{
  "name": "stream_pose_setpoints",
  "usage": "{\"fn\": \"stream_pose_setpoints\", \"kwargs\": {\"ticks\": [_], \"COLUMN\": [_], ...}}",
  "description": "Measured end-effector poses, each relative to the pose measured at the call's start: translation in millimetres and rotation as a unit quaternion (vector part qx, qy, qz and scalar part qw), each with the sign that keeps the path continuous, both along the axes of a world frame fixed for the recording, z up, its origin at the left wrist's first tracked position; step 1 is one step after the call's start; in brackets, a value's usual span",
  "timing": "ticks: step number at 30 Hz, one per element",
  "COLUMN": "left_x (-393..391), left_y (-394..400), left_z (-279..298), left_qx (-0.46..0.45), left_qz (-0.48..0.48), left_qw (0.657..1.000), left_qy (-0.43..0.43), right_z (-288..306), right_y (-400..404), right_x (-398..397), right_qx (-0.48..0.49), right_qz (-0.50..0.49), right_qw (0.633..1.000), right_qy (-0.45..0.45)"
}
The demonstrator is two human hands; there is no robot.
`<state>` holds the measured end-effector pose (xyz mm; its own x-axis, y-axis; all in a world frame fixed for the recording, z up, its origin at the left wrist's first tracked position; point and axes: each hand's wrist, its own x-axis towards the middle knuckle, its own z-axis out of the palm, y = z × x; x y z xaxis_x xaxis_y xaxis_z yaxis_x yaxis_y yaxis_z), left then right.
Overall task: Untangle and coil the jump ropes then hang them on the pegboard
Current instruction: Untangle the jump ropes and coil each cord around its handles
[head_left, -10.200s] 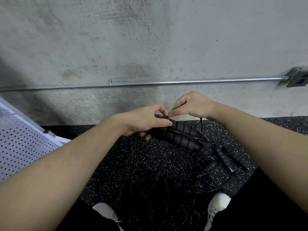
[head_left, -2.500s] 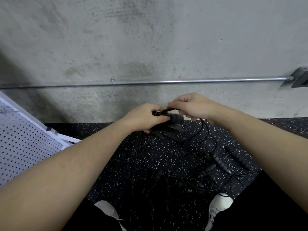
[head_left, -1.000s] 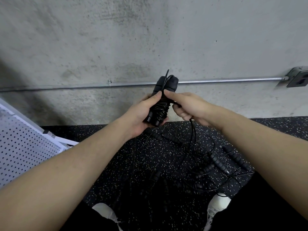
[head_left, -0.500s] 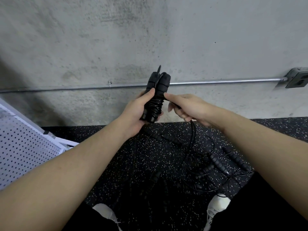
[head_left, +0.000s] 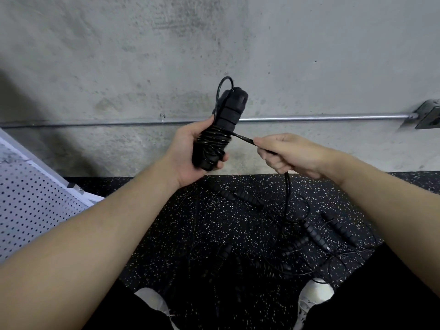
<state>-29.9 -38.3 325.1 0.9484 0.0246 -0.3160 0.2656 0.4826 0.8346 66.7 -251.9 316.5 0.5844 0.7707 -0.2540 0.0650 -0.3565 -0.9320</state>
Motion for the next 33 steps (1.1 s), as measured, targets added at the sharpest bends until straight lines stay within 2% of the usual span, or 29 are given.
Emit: {"fn": "stream_pose_setpoints", "kwargs": {"ticks": [3, 9, 13, 16, 18, 21, 22, 25, 28, 33], "left_x": [-1.3, -5.4, -5.0, -7.1, -5.6, -2.1, -0.7, 3.8, 4.8, 4.8], "left_y": [6.1, 4.7, 3.0, -4.8, -8.7, -11.2, -10.9, -10.8, -12.6, -15.0], "left_z": [1.9, 0.9, -2.7, -4.4, -9.7, -11.8, -12.6, -18.3, -21.9, -33.7], "left_qx": [0.006, 0.103, 0.196, 0.266, 0.339, 0.475, 0.494, 0.527, 0.591, 0.637], "left_qz": [-0.030, -0.158, -0.234, -0.263, -0.276, -0.291, -0.295, -0.297, -0.295, -0.259], "left_qw": [0.999, 0.982, 0.952, 0.927, 0.899, 0.828, 0.816, 0.795, 0.750, 0.726], "left_qy": [-0.011, -0.003, 0.012, 0.006, -0.025, -0.061, -0.057, -0.037, -0.025, -0.030], "right_z": [-2.9, -9.0, -14.7, -17.7, -15.4, -13.9, -12.9, -12.6, -10.5, -11.3], "right_y": [-9.2, -5.8, -5.7, -5.7, -3.0, 0.5, 1.0, 1.6, 5.7, 15.3], "right_x": [5.5, 5.5, 11.3, 12.6, 9.2, 8.0, 7.7, 8.8, 3.1, -5.5], "right_qx": [0.025, -0.083, -0.069, -0.079, -0.083, -0.080, -0.086, -0.090, -0.099, -0.145], "right_qz": [0.034, -0.018, -0.081, -0.089, -0.076, -0.082, -0.079, -0.074, -0.048, -0.015], "right_qw": [0.996, 0.996, 0.994, 0.993, 0.994, 0.993, 0.993, 0.993, 0.993, 0.973], "right_qy": [0.076, -0.038, -0.026, -0.028, -0.016, 0.002, -0.007, -0.025, -0.046, -0.180]}}
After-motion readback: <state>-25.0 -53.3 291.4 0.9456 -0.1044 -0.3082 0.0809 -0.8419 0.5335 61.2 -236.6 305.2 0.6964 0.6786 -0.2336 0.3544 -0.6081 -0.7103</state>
